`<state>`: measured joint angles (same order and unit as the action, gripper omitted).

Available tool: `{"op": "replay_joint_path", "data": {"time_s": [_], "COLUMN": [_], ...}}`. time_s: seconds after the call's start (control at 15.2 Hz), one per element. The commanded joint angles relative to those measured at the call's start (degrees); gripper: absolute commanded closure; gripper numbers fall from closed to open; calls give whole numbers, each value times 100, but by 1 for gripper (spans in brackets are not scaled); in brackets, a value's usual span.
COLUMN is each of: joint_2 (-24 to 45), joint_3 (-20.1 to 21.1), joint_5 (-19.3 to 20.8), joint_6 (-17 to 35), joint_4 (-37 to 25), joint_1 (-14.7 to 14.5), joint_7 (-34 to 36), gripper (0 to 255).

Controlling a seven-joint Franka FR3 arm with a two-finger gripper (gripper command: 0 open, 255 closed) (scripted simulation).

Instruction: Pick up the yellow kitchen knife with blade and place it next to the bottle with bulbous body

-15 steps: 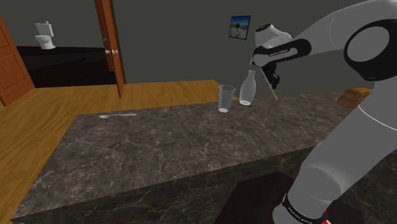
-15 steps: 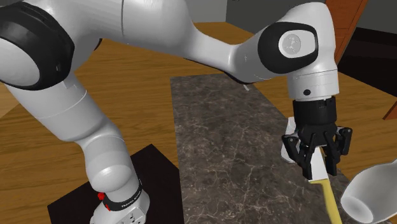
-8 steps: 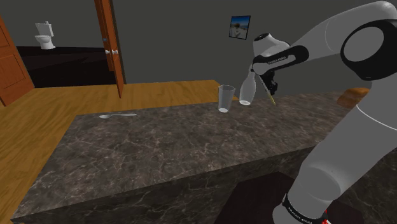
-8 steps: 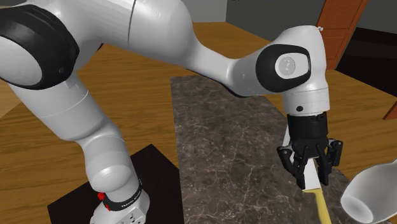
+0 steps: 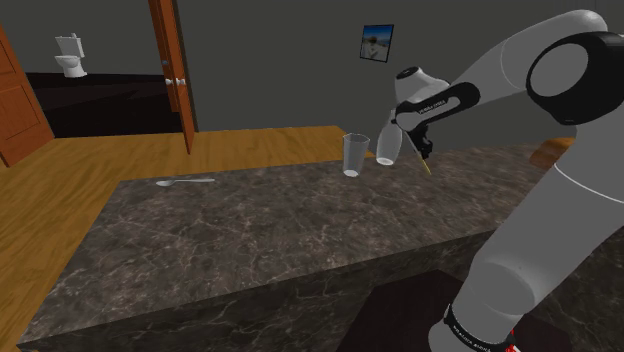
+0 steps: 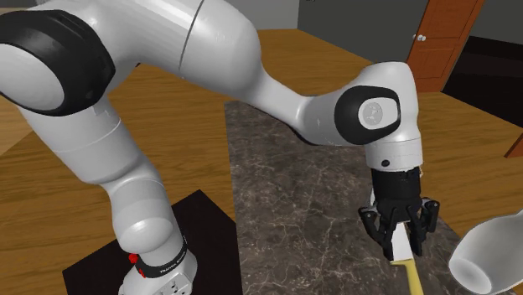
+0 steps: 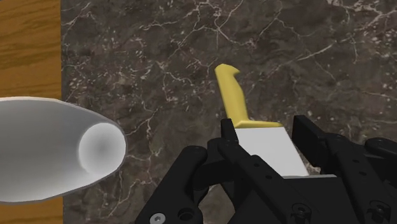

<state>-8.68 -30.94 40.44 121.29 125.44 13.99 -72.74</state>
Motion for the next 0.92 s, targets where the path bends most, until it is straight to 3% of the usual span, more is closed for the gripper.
{"op": "replay_joint_path", "data": {"time_s": [0.0, 0.86], "joint_2": [76, 647], "joint_3": [-25, -155], "joint_5": [23, 189], "joint_6": [148, 1092], "joint_4": [83, 546], "joint_1": [11, 92], "joint_7": [66, 517], "gripper": [255, 255]}}
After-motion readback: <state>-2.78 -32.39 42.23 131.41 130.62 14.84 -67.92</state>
